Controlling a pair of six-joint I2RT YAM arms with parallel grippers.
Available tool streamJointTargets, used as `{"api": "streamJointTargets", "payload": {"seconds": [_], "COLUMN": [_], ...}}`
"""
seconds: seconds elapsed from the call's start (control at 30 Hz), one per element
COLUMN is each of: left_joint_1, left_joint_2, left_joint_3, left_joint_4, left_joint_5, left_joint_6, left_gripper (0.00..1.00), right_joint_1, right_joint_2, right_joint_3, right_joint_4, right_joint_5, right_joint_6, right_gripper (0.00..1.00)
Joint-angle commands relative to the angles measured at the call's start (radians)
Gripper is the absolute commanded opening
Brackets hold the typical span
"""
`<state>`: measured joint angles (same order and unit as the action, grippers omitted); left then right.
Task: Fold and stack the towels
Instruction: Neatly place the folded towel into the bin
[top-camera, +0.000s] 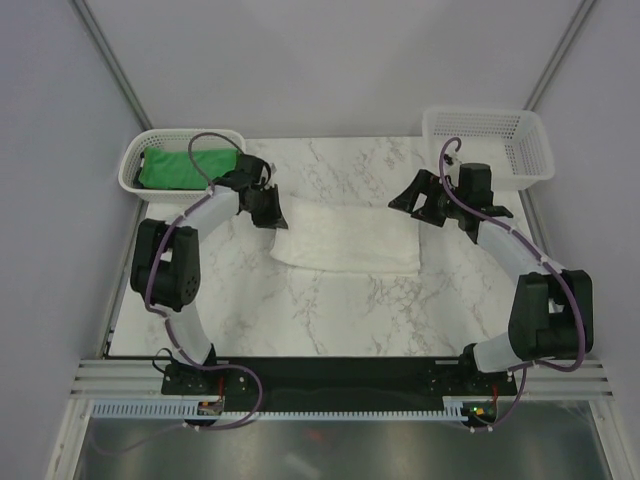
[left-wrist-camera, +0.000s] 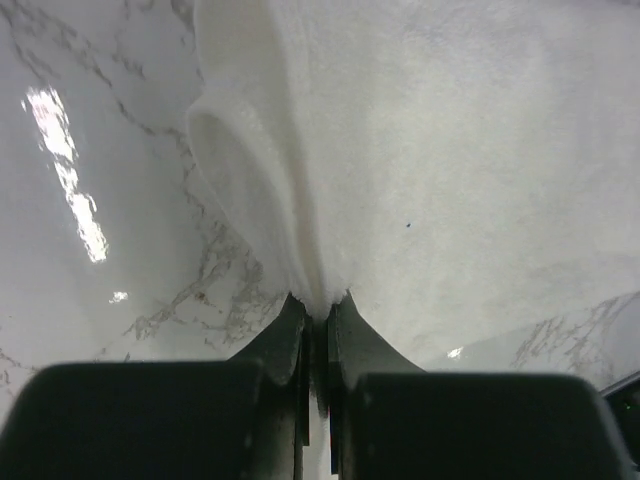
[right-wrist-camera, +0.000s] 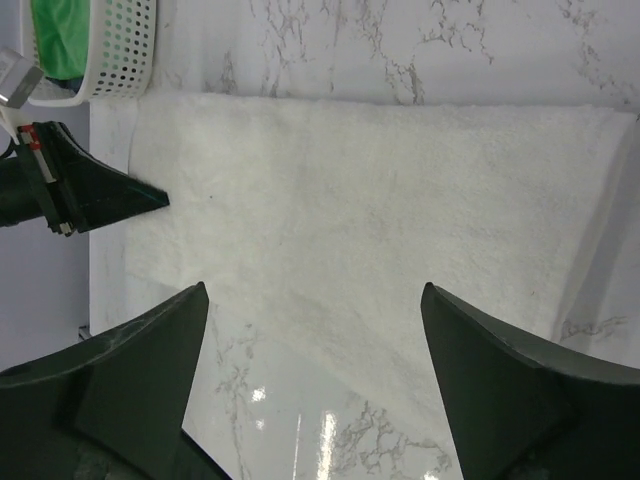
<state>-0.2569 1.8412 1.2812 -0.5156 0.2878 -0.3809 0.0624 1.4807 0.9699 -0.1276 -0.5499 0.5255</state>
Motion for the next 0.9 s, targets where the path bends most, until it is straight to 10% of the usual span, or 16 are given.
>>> {"api": "streamJointTargets", "payload": {"seconds": [0.0, 0.87], "left_joint_1": [-0.005, 0.048], "left_joint_2": [-0.002, 0.274], "left_joint_3": [0.164, 0.859], "left_joint_4": [-0.096, -0.322], "left_joint_5": [-0.082, -0.541], "left_joint_6": [0.000, 0.195], "left_gripper": [0.02, 0.02], "right_joint_1": [0.007, 0.007], "right_joint_2": [-0.048, -0.100], "right_joint_3": [0.027, 0.096], "right_joint_4": [0.026, 0.003], "right_joint_5": [0.027, 0.007], "right_joint_6": [0.025, 0.027], "right_gripper": [0.98, 0.98]}}
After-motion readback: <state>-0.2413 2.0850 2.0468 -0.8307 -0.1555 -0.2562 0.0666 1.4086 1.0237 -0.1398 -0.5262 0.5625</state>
